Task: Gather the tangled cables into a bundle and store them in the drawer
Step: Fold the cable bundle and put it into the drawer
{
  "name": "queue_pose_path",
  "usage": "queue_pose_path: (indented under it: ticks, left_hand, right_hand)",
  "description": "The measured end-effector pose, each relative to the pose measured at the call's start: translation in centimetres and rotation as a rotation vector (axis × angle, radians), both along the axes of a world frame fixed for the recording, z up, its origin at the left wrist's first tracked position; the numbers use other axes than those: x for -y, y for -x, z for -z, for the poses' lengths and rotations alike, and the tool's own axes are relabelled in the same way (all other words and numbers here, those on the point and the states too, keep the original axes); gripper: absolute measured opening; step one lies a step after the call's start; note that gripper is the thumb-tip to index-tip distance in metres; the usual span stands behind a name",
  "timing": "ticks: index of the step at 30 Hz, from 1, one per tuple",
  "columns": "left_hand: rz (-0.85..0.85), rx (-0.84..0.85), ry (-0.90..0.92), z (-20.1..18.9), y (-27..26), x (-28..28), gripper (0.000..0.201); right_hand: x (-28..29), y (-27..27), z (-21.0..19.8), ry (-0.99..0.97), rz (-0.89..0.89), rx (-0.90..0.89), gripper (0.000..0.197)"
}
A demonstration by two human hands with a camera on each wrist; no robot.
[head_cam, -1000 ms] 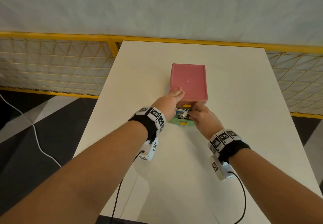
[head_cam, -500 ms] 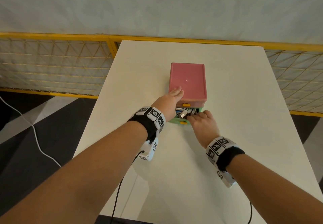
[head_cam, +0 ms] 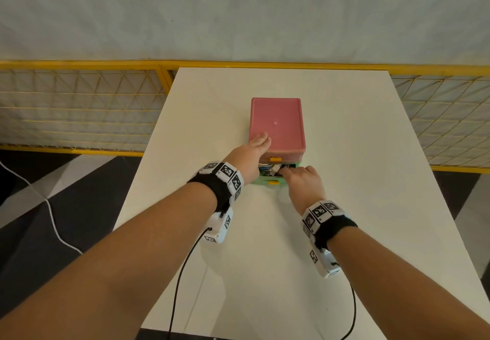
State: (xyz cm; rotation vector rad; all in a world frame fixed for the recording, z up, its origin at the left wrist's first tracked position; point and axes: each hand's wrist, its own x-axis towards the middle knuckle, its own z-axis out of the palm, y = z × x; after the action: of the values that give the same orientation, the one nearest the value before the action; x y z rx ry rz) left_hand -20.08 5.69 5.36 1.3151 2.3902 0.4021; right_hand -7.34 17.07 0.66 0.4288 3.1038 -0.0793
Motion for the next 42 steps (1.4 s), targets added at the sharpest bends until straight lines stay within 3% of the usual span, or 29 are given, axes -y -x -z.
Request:
queue_pose_path:
  ticks: [3, 11, 16, 19, 22, 32, 35, 38, 40, 42]
  left_hand:
    - [0.0, -0.007, 0.009, 0.1, -0.1, 0.0, 0.079]
    - [0.004, -0.005, 0.03, -0.1, 0.1, -0.1, 0.081]
    - [0.007, -0.014, 0.035, -0.2, 0.0, -0.1, 0.08]
    - [0.01, -0.013, 0.036, -0.2, 0.0, -0.1, 0.081]
    - [0.012, -0.012, 0.034, 0.0, 0.0, 0.0, 0.08]
    - [0.005, 0.028, 0.031, -0.3, 0.1, 0.0, 0.083]
    - [0.008, 0.032, 0.023, 0.0, 0.3, 0.1, 0.083]
    - [0.009, 0.035, 0.01, 0.5, 0.4, 0.1, 0.083]
    - [0.011, 0.039, 0.002, 0.6, 0.4, 0.1, 0.083]
    - [0.013, 0.039, -0.004, 0.7, 0.4, 0.2, 0.083]
  right_hand:
    - [-0.1, -0.1, 0.3, -0.064, -0.074, -0.057, 0.046]
    - [0.4, 0.6, 0.9, -0.125, -0.119, 0.128, 0.046]
    - [0.8, 0.9, 1.0, -0.043, -0.047, 0.087, 0.041]
    - [0.4, 0.4, 0.6, 0.01, -0.054, -0.048, 0.043]
    - [0.4, 0.0, 1.4, -0.11, -0.126, -0.124, 0.05]
    - [0.5, 2.4, 0.2, -0.024, -0.027, 0.122, 0.04]
    - [-1.0, 1.0, 0.5, 0.194, 0.035, -0.114, 0.037]
    - [-1.7, -0.2, 1.5, 0.569, 0.349, -0.563, 0.015]
    - [-1.9, -0.3, 2.3, 0.756, 0.503, -0.612, 0.014]
    - [-2.2, -0.4, 3.3, 0.689, 0.45, -0.61, 0.01]
